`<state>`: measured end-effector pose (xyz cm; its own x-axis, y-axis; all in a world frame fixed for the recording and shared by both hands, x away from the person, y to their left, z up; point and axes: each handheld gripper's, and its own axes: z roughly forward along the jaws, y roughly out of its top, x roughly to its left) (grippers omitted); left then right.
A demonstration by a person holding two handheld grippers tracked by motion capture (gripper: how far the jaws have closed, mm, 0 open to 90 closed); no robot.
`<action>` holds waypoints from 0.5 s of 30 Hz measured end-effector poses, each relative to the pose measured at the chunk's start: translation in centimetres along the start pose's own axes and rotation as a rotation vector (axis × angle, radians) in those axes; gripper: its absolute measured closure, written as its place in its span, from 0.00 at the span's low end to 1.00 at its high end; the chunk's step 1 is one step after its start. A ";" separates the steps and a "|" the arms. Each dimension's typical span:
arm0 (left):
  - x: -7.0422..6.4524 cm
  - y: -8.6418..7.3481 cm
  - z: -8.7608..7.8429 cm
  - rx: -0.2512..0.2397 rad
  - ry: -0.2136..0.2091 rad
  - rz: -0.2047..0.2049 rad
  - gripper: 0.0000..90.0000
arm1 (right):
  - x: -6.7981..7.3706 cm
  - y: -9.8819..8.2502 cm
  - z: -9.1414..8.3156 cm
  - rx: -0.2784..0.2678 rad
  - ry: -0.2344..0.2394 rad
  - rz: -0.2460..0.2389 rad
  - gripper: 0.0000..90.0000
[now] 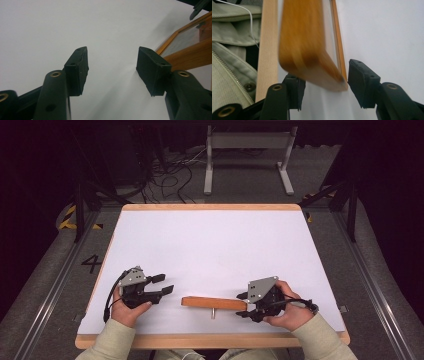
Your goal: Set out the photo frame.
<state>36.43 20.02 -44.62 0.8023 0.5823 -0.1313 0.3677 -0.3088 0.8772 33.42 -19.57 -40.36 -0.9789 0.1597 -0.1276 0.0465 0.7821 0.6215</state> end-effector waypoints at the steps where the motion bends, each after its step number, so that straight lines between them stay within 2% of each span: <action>1: 0.0 0.0 0.0 -0.003 -0.003 -0.005 0.48 | -0.1 -0.2 0.0 0.003 -0.002 0.008 0.54; 6: 0.2 0.2 -0.1 0.004 0.009 -0.021 0.47 | -0.4 -1.4 -0.2 0.070 -0.022 0.088 0.64; 12: 0.5 0.2 -0.1 0.008 0.033 -0.032 0.45 | -0.5 -2.4 -0.1 0.124 -0.014 0.133 0.82; 15: 0.5 0.2 -0.1 0.007 0.038 -0.036 0.45 | -0.5 -2.6 -0.1 0.139 0.006 0.135 0.91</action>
<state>36.88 20.32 -44.45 0.7700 0.6214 -0.1448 0.3991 -0.2920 0.8691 33.74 -21.75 -41.87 -0.9631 0.2652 -0.0451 0.2041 0.8297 0.5196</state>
